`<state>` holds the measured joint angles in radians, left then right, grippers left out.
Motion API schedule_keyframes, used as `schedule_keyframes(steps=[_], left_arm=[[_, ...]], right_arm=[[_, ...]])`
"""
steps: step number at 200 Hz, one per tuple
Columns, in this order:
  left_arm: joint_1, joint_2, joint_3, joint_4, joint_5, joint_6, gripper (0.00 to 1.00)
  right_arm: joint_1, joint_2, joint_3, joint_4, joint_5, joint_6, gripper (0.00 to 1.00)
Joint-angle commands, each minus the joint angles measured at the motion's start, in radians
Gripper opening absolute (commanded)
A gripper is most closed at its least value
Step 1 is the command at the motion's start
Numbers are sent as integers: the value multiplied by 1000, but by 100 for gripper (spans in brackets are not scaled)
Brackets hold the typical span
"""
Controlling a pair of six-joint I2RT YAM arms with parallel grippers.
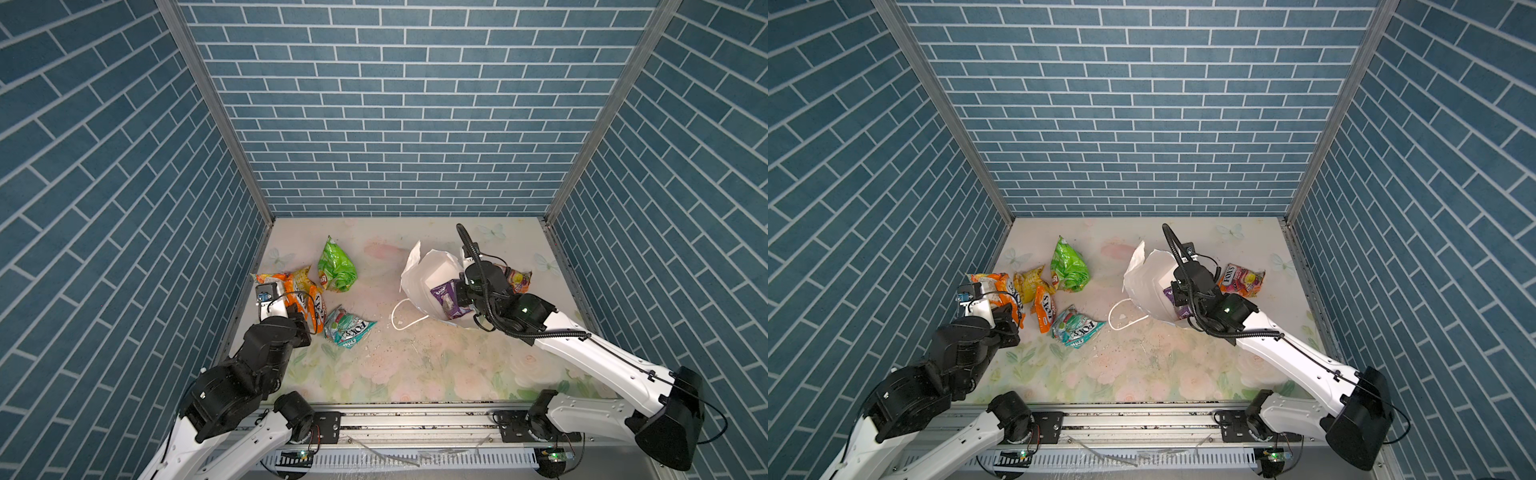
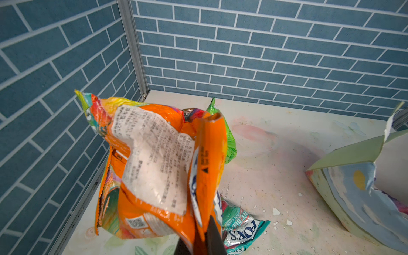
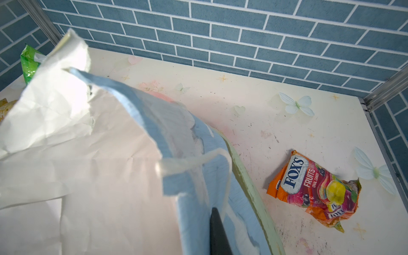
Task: Take the snacks out of the paper bag
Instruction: Place the snack at the middle-left of the table.
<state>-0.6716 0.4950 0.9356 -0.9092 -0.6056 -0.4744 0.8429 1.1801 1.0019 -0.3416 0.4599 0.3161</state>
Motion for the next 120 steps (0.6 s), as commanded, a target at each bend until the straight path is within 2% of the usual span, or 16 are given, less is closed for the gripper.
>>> schedule_keyframes(steps=[1,59,81,112,116,120], left_arm=[[70,24,-32,78,79,26,0],[461,137,-127,229,523,20,0],[562,198,-167,281,586,16,0],[657,249,-184,309,665,-15,0],[664,254,-183,309,668,-17,3],[671,258,-182,309,669,-17,10]], right_arm=[[-2,5,-8,24,20,-12,0],[-2,-1,-18,23,29,-12,0],[-2,-2,-19,24,33,-11,0],[-2,-3,-21,23,34,-12,0],[-2,-3,-21,23,34,-12,0],[-2,-2,-20,24,34,-12,0]])
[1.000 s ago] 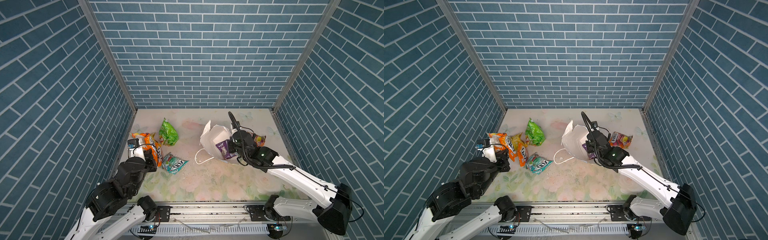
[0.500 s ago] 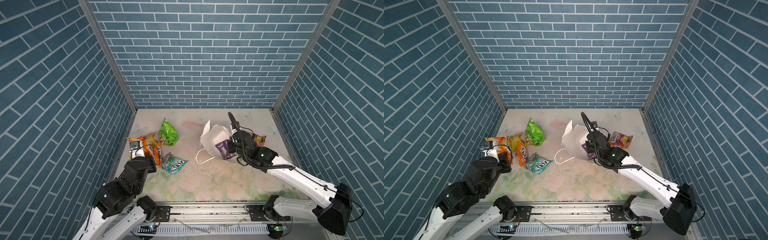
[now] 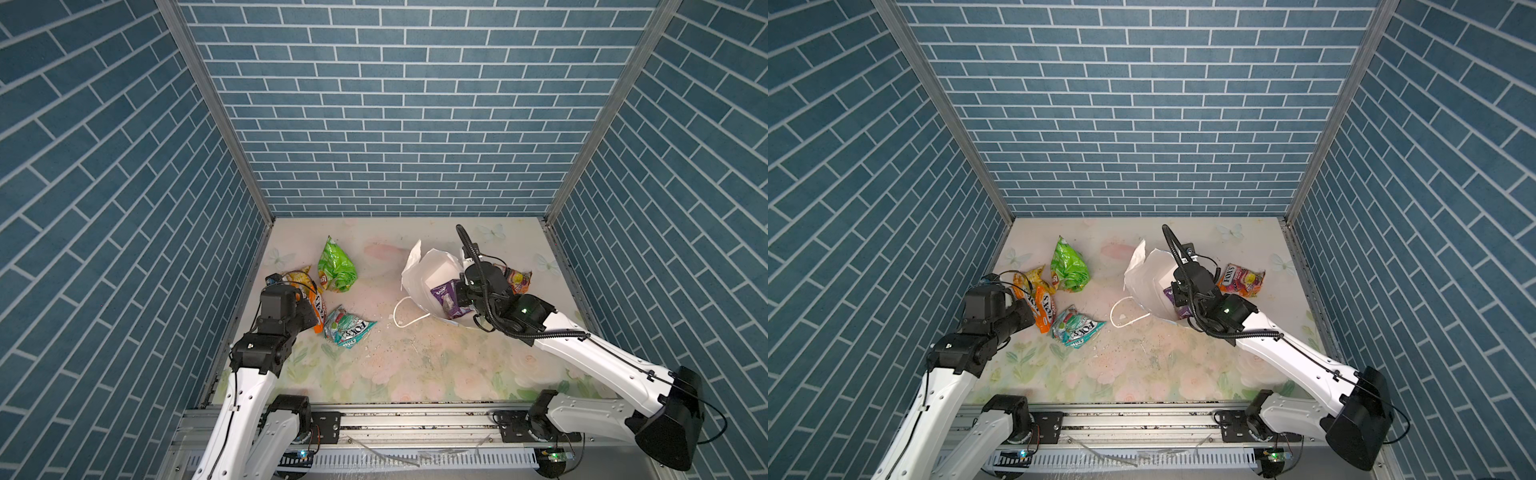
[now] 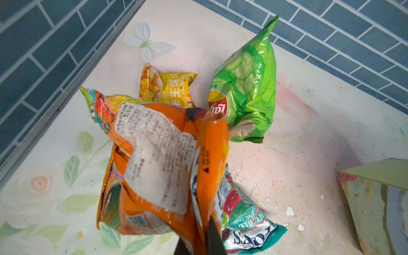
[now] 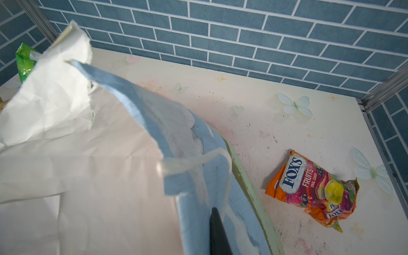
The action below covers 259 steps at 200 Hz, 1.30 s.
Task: Take the snacks out of the paper bag
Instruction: Place the snack at the middle-left of the table.
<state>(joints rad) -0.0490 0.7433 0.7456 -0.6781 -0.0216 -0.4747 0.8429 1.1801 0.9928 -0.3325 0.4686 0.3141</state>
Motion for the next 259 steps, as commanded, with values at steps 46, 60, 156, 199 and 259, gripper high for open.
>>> schedule_keyframes(steps=[46,60,156,199,259], left_arm=[[71,12,17,79,99,9,79],[70,7,16,78,106,19,97],[64,-61,151,91,440,-55,94],[-26,-100,286,88,424,-103,95],[-242,-65,341,144,353,-136,95]], right_arm=[[-2,4,-12,24,19,-10,0],[-3,4,-11,24,19,-10,0],[-2,27,64,-68,-9,-30,0],[-2,17,88,-95,-46,-16,0],[-2,12,118,-118,-94,-3,0]])
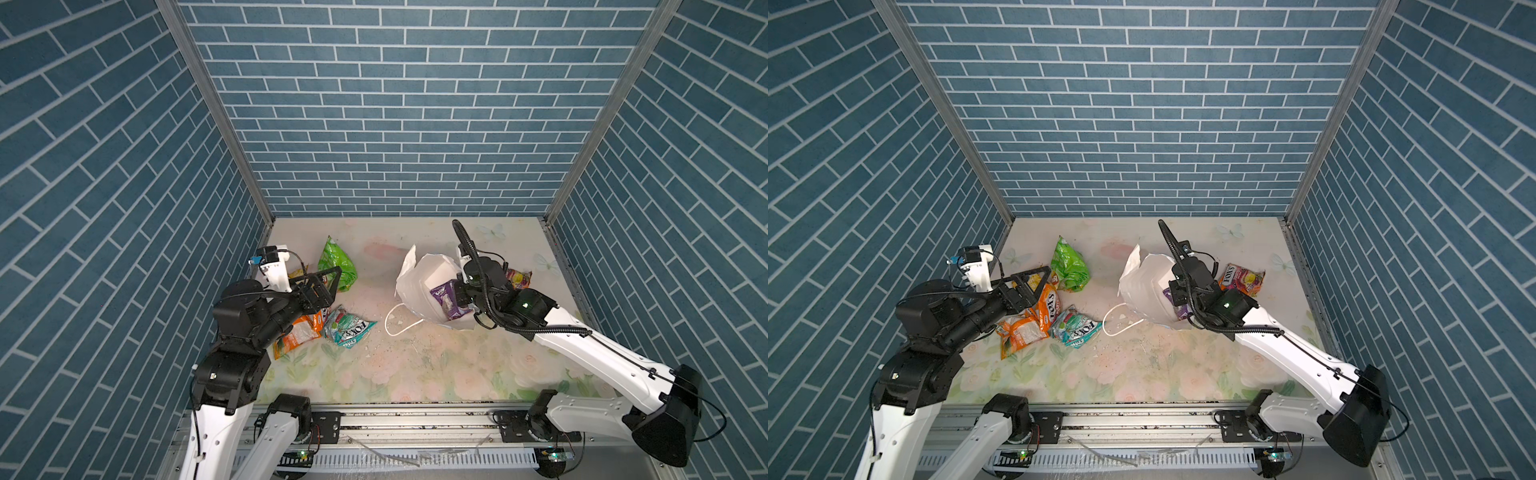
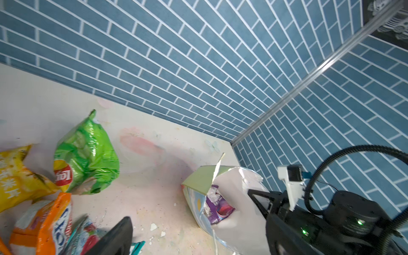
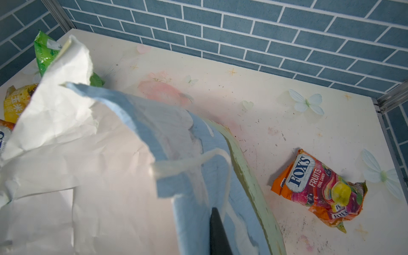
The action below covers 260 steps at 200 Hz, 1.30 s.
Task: Take the snacks out of the paper bag
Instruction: Place the snack at the middle-left of the table, then pick up the snack from the paper bag.
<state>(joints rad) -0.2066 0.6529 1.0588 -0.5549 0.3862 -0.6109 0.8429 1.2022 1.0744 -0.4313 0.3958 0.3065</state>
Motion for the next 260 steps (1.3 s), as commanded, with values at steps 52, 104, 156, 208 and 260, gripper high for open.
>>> schedule_keyframes(steps=[52,104,156,208,260], left_arm=[[-375,144,62,55,-203,41,95],[-628,314,136,95,-324,101,95],[-698,421,161,136,-331,104,94],[-710,457,124,191,-339,84,94],[-711,473,89,234,-339,73,94]], right_arm=[[-1,6,65,-26,-49,6,0],[-3,11,70,-22,-67,9,0],[-2,21,74,-9,-77,7,0],[-1,14,78,-9,-83,3,0],[-2,10,76,-15,-82,18,0]])
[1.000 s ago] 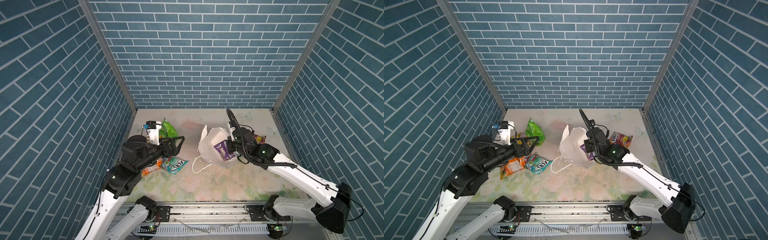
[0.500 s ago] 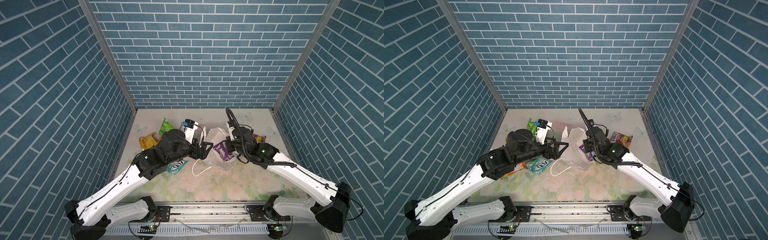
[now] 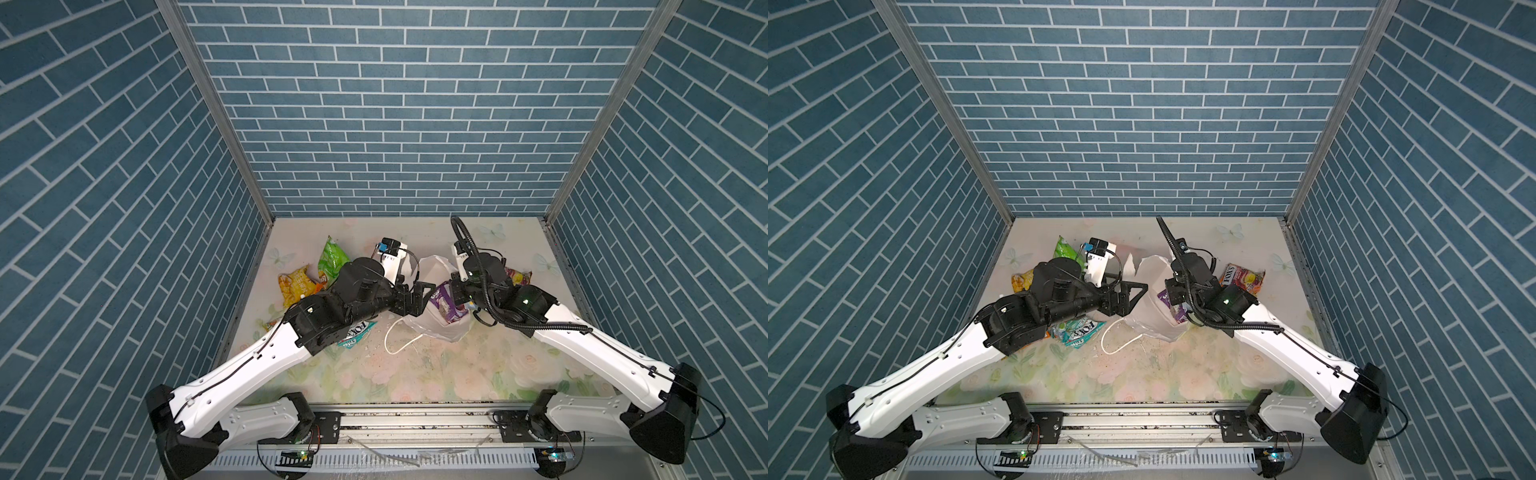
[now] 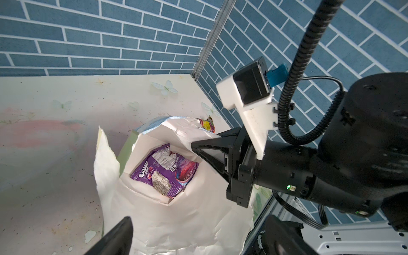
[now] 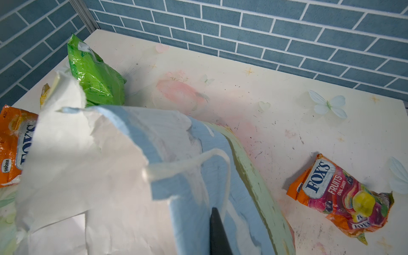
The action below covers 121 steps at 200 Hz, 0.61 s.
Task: Take the snacks out of the paper bag
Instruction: Pick up the snack from the paper bag.
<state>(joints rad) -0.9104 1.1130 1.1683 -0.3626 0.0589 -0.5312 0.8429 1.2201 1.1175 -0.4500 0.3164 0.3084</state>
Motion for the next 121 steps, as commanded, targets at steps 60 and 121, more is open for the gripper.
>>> schedule_keyframes(steps=[60,121], left_arm=[[-7,83,-74,153,44,-50,79],[-8,170,-93,233,68,-76,68]], right_arm=[[-2,-17,31,-21,-16,61,0],[-3,-22,31,-20,-22,87,0]])
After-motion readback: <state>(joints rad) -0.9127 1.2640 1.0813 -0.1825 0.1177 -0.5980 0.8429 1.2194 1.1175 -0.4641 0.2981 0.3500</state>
